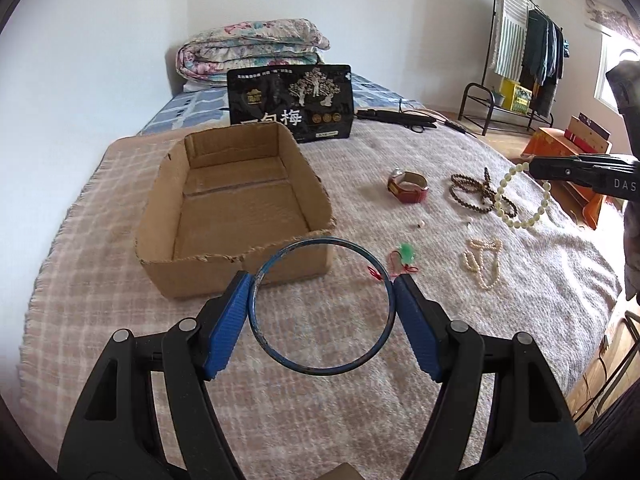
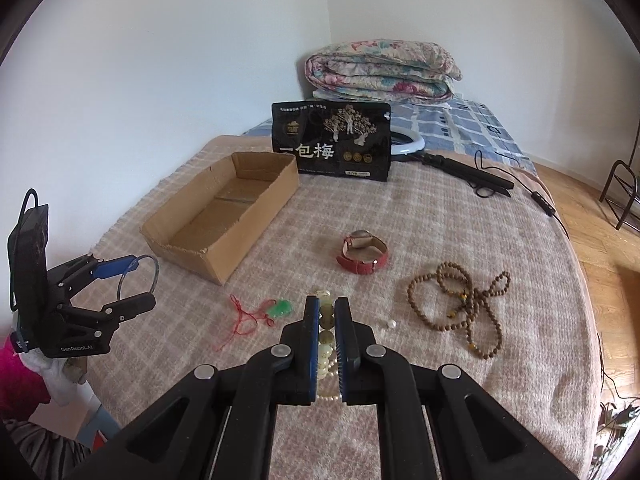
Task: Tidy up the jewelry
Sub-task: 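Carry the bangle with the left tool while the right tool carries the bracelet over the box, then open the left tool over the box while the right tool releases the bracelet inside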
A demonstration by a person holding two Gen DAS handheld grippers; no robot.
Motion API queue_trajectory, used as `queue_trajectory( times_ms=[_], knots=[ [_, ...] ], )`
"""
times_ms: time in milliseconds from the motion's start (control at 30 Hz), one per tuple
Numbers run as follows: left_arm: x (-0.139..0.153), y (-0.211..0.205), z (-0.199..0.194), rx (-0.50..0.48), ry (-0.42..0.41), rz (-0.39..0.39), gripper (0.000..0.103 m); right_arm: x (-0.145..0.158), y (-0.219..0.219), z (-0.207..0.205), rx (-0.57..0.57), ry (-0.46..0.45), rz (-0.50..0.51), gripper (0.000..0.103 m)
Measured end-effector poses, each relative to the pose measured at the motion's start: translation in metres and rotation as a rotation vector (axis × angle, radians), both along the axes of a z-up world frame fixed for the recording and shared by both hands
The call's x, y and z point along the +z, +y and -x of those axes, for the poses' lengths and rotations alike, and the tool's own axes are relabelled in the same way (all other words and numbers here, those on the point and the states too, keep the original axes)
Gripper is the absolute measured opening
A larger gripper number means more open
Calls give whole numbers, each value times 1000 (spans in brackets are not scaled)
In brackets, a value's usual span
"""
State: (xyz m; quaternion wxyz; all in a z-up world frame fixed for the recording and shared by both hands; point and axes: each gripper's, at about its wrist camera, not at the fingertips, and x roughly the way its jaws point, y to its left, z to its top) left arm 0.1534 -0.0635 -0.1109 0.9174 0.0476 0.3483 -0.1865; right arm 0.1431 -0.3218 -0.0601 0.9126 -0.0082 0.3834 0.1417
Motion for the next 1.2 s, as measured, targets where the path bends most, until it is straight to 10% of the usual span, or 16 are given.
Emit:
queue_trajectory(
  times_ms=[633, 1200],
  knots=[
    [10, 56, -107, 133, 38, 45, 74, 29, 102, -60, 169, -67, -62, 5],
    [1, 59, -176, 160, 90, 36, 74, -6, 158, -116, 227, 2, -76, 5]
  ],
)
